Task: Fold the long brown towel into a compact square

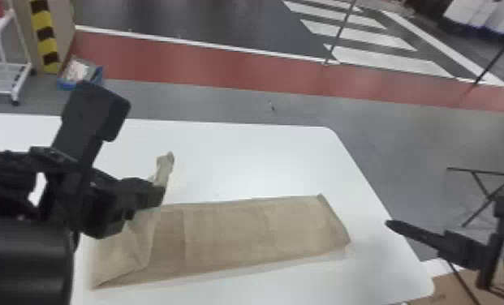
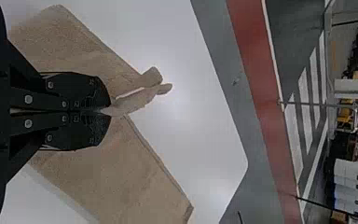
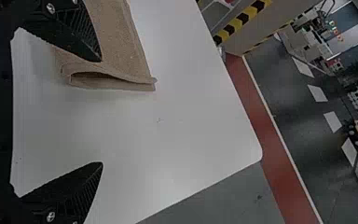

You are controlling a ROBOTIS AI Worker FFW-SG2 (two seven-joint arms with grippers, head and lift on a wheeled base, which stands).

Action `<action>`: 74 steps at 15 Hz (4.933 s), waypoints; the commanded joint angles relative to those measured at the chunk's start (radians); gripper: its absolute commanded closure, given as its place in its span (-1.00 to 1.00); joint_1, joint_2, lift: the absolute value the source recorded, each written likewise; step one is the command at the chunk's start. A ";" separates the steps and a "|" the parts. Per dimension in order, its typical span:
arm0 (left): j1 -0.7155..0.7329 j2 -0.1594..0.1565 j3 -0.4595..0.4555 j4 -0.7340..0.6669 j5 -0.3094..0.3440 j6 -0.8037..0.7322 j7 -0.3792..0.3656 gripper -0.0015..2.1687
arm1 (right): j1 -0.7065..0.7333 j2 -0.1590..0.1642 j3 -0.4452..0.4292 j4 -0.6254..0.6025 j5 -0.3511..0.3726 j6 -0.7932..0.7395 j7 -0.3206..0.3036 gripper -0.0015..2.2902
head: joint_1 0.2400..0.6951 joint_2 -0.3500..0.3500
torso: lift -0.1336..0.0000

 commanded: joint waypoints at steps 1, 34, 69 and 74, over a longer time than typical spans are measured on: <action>0.001 -0.007 -0.054 0.052 0.004 0.007 0.031 0.65 | 0.008 -0.001 -0.003 0.001 -0.011 -0.004 0.000 -0.91 | 1.00 -1.00 | -0.86; 0.179 -0.007 0.380 -0.045 0.267 -0.034 0.205 -0.97 | -0.089 0.294 0.607 -0.252 0.015 0.371 -0.187 -0.81 | 1.00 -0.40 | -0.86; 0.217 -0.007 0.443 -0.031 0.294 -0.101 0.175 -0.94 | -0.179 0.294 0.814 -0.135 0.153 0.425 -0.227 -0.76 | 1.00 0.12 | -0.86; 0.217 -0.007 0.443 -0.029 0.296 -0.107 0.173 -0.94 | -0.172 0.294 0.814 -0.140 0.187 0.425 -0.212 -0.82 | 1.00 0.09 | -0.86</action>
